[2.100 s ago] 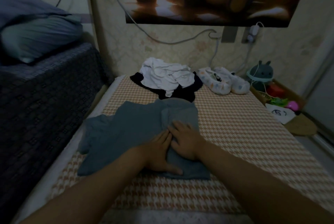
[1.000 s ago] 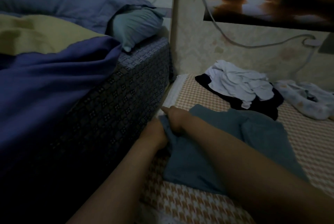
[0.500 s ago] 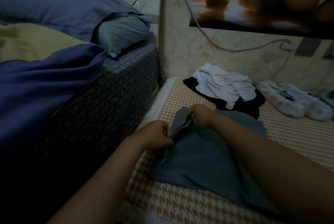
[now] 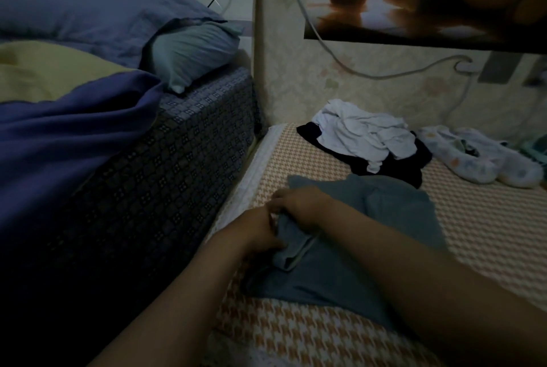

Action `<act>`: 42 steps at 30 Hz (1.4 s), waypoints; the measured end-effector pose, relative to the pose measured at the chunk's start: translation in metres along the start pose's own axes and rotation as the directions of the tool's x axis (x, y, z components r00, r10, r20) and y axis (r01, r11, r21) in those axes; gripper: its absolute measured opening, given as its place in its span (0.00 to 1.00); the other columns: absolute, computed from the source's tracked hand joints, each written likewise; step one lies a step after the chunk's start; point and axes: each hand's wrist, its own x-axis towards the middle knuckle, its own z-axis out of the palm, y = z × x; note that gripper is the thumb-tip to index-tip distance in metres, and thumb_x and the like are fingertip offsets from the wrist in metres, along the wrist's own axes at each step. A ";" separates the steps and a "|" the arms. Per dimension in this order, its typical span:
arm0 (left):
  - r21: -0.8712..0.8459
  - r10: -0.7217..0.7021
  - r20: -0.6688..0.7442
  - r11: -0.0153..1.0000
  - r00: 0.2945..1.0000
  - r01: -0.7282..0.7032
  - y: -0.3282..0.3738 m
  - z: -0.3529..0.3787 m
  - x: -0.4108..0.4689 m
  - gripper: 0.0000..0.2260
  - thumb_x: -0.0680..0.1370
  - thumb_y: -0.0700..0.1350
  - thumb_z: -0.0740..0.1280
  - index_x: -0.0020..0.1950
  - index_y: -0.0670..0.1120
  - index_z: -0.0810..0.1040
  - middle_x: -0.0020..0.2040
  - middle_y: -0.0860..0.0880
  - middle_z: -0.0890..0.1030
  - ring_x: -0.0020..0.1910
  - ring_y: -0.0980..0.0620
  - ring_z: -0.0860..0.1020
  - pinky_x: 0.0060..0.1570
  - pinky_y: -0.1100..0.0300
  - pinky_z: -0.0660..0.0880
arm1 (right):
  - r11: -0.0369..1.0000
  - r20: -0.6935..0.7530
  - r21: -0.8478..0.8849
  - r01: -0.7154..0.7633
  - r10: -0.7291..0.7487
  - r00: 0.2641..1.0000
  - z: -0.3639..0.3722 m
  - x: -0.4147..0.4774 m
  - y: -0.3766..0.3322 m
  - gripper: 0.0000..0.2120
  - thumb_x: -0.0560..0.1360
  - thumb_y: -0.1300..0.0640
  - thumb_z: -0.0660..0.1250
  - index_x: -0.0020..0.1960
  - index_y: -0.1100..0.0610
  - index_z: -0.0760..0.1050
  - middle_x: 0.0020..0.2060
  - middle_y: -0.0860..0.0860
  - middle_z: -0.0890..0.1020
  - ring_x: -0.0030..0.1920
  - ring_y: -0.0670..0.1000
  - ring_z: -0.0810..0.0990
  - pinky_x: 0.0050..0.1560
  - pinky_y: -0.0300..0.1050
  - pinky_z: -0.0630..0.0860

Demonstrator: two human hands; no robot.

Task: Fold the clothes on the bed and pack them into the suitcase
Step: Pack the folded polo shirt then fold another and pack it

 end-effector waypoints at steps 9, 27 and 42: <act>0.117 -0.103 0.116 0.989 0.988 0.090 0.024 -0.002 0.010 0.12 0.69 0.53 0.73 0.41 0.48 0.76 0.43 0.47 0.78 0.45 0.48 0.78 0.36 0.61 0.72 | 0.990 -0.113 0.060 -0.127 0.133 0.985 -0.017 -0.029 0.027 0.12 0.76 0.63 0.64 0.58 0.63 0.75 0.54 0.58 0.78 0.53 0.56 0.76 0.54 0.44 0.70; -0.488 0.411 0.527 0.863 0.744 -0.131 0.234 0.090 -0.002 0.08 0.82 0.42 0.61 0.59 0.41 0.76 0.56 0.37 0.81 0.42 0.49 0.82 0.41 0.60 0.80 | 0.795 -0.156 0.244 -0.555 0.597 0.787 0.074 -0.240 0.122 0.23 0.77 0.47 0.56 0.66 0.57 0.73 0.63 0.54 0.75 0.58 0.52 0.75 0.61 0.46 0.67; 0.222 0.273 0.311 0.911 0.910 -0.349 0.150 0.100 0.001 0.48 0.67 0.72 0.67 0.78 0.56 0.48 0.77 0.53 0.51 0.76 0.47 0.52 0.74 0.49 0.55 | 0.478 0.059 0.766 -0.431 0.614 0.787 0.097 -0.241 0.095 0.09 0.70 0.43 0.69 0.45 0.46 0.75 0.49 0.49 0.80 0.51 0.51 0.79 0.56 0.52 0.78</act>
